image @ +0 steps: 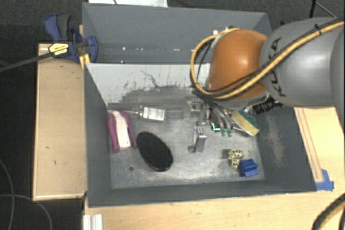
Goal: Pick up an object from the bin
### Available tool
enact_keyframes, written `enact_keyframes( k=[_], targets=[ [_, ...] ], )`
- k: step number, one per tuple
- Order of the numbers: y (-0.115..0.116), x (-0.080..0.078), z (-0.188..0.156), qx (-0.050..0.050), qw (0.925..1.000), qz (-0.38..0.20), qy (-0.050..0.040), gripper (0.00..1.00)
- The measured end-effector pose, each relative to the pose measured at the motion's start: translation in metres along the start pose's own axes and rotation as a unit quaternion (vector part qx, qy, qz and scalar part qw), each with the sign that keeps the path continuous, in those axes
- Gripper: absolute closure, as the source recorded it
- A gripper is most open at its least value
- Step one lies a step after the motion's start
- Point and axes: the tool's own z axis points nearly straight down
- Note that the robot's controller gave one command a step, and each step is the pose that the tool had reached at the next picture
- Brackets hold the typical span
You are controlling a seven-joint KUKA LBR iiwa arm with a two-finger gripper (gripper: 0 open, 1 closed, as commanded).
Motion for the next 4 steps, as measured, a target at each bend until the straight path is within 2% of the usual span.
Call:
enact_keyframes(
  k=[1,2,3,4],
  targets=[
    [0.070,0.028,0.083,-0.001,0.9995,-0.030,0.0013,0.00],
    [0.135,0.044,0.085,-0.001,1.0000,0.000,-0.0028,0.00],
    [0.130,0.042,0.084,0.000,1.0000,0.004,-0.0034,1.00],
    [0.121,0.049,-0.141,-0.001,0.9995,-0.029,-0.0072,1.00]
  ],
)
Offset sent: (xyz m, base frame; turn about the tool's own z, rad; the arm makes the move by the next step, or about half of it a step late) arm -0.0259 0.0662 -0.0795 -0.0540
